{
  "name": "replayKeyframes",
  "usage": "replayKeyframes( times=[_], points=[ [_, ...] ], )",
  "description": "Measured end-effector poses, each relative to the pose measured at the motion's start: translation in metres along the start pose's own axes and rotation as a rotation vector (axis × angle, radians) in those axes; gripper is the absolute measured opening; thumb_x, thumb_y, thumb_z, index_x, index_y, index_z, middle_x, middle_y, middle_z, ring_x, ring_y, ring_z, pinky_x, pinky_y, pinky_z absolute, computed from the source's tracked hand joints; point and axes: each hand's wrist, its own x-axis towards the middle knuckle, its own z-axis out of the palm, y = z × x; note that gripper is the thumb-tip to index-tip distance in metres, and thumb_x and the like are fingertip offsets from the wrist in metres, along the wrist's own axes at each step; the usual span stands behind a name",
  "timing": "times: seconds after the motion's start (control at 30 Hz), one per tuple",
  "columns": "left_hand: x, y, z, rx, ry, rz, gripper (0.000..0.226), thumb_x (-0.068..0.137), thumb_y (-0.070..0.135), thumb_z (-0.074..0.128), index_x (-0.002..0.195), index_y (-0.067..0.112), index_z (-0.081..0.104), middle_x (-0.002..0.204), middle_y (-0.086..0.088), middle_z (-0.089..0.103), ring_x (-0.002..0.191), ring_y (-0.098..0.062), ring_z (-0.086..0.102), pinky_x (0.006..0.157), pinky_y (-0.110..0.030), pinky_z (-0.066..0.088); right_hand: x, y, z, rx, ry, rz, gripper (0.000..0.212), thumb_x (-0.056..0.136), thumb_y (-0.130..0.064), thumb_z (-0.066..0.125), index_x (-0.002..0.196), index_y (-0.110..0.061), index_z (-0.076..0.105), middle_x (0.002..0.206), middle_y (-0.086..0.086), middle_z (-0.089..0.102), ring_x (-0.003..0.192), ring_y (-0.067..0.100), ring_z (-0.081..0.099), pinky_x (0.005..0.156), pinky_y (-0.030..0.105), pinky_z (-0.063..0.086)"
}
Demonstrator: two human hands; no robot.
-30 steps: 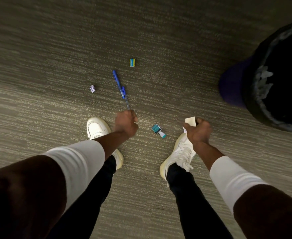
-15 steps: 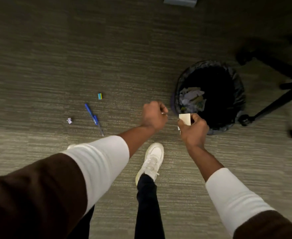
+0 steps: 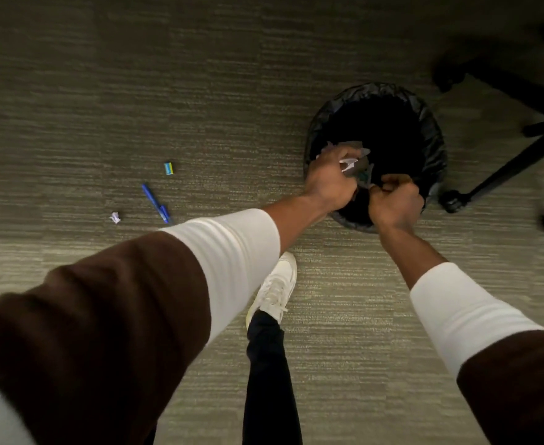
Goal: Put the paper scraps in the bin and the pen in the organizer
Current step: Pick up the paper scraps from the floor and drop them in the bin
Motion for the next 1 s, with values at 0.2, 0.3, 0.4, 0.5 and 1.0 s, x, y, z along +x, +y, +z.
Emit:
replayKeyframes(
  times=[0.2,0.3,0.4,0.5,1.0],
  points=[
    [-0.023,-0.028,-0.017,0.044,-0.081,-0.028,0.023,0.088,0.003,0.073,0.11,0.011,0.075,0.11,-0.003,0.078,0.105,-0.016,0.072,0.099,-0.029,0.057,-0.028,0.014,0.019,-0.026,-0.039,-0.121,0.017,0.086,-0.015,0.065,0.096,-0.016,0.078,0.094,0.008,0.079,0.091,0.031,0.073,0.083,0.036,0.057],
    [-0.039,-0.05,-0.032,0.158,-0.096,0.001,0.014,0.085,0.005,0.07,0.087,0.017,0.078,0.086,0.004,0.078,0.083,-0.013,0.073,0.084,-0.035,0.062,-0.052,0.013,0.034,-0.009,-0.063,-0.231,0.013,0.086,-0.013,0.066,0.093,-0.016,0.077,0.088,0.005,0.078,0.08,0.023,0.073,0.075,0.031,0.055],
    [-0.052,-0.075,-0.058,0.253,0.008,-0.058,0.024,0.084,0.006,0.067,0.073,0.027,0.071,0.079,0.009,0.076,0.078,-0.014,0.072,0.078,-0.036,0.063,-0.076,0.002,0.056,0.0,-0.138,-0.315,0.011,0.088,-0.009,0.066,0.094,-0.013,0.075,0.084,0.002,0.076,0.074,0.016,0.07,0.071,0.021,0.049],
    [-0.062,-0.113,-0.093,0.26,0.07,-0.173,0.022,0.085,0.009,0.064,0.072,0.027,0.069,0.081,0.005,0.076,0.081,-0.017,0.073,0.08,-0.037,0.063,-0.098,-0.011,0.086,-0.015,-0.212,-0.363,0.012,0.086,-0.007,0.068,0.093,-0.014,0.076,0.084,0.001,0.077,0.074,0.016,0.072,0.075,0.027,0.056],
    [-0.134,-0.325,-0.357,0.628,0.264,-0.51,0.023,0.089,0.02,0.053,0.091,0.012,0.074,0.101,-0.02,0.076,0.099,-0.043,0.071,0.081,-0.041,0.057,-0.199,-0.055,0.259,-0.272,-0.537,-0.469,0.014,0.083,-0.011,0.072,0.081,-0.025,0.072,0.088,-0.003,0.079,0.082,0.022,0.075,0.077,0.036,0.061]
  ],
)
